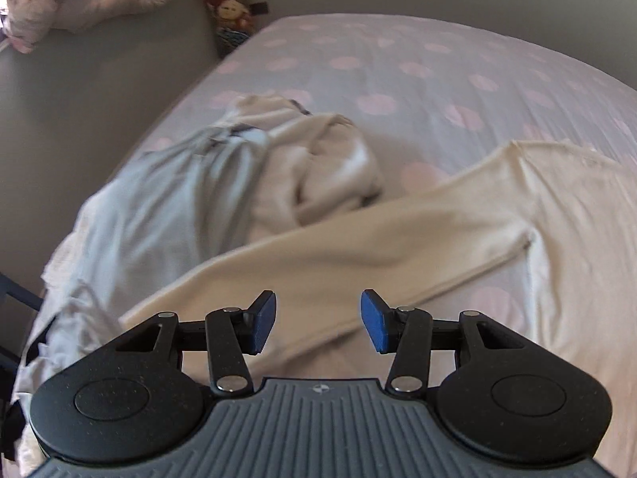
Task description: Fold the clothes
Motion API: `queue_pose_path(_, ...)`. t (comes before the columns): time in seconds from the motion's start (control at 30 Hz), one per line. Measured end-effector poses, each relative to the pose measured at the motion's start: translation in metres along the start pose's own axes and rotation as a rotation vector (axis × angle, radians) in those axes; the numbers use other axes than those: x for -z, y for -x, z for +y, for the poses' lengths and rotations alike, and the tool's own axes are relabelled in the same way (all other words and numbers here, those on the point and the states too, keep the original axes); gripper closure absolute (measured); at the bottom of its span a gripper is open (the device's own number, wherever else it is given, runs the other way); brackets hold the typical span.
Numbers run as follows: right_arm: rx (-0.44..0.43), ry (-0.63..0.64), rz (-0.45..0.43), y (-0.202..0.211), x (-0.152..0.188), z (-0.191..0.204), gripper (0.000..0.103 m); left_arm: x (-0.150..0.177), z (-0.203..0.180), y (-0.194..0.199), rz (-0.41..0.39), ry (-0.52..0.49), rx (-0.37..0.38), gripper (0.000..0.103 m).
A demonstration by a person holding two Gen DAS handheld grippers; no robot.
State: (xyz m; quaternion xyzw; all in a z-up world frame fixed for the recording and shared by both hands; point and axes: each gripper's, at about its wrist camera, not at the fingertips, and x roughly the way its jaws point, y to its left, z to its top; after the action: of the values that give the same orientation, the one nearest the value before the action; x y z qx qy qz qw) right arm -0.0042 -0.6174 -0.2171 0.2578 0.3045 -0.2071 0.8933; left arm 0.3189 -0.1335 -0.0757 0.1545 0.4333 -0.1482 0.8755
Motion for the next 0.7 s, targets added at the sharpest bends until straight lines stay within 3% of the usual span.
queue_pose_path(0.13, -0.011, 0.001, -0.005, -0.002, 0.000, 0.001, 0.064, -0.006, 0.049, 0.008, -0.028, 0.022, -0.139, 0.052)
queue_pose_path(0.23, -0.010, 0.006, -0.002, -0.005, 0.000, 0.002, 0.064, -0.005, 0.072, 0.004, -0.017, 0.009, -0.189, 0.051)
queue_pose_path(0.3, -0.007, 0.013, 0.002, -0.007, 0.000, 0.003, 0.064, 0.000, 0.079, -0.001, -0.008, -0.007, -0.199, 0.051)
queue_pose_path(0.43, -0.004, 0.012, 0.016, -0.012, 0.001, 0.003, 0.064, 0.015, 0.076, -0.014, 0.014, -0.027, -0.135, 0.051)
queue_pose_path(0.53, 0.004, 0.020, 0.024, -0.014, 0.002, 0.004, 0.064, 0.021, 0.070, -0.025, 0.030, -0.067, -0.153, 0.051)
queue_pose_path(0.57, 0.006, 0.023, 0.026, -0.015, 0.002, 0.004, 0.064, 0.022, 0.070, -0.028, 0.035, -0.076, -0.164, 0.053)
queue_pose_path(0.63, 0.006, 0.025, 0.027, -0.015, 0.002, 0.005, 0.064, 0.022, 0.071, -0.031, 0.041, -0.063, -0.149, 0.073)
queue_pose_path(0.67, 0.006, 0.026, 0.027, -0.015, 0.002, 0.005, 0.064, 0.021, 0.073, -0.031, 0.043, -0.049, -0.128, 0.091)
queue_pose_path(0.7, 0.006, 0.027, 0.028, -0.016, 0.003, 0.005, 0.064, 0.020, 0.074, -0.028, 0.040, -0.037, -0.109, 0.096)
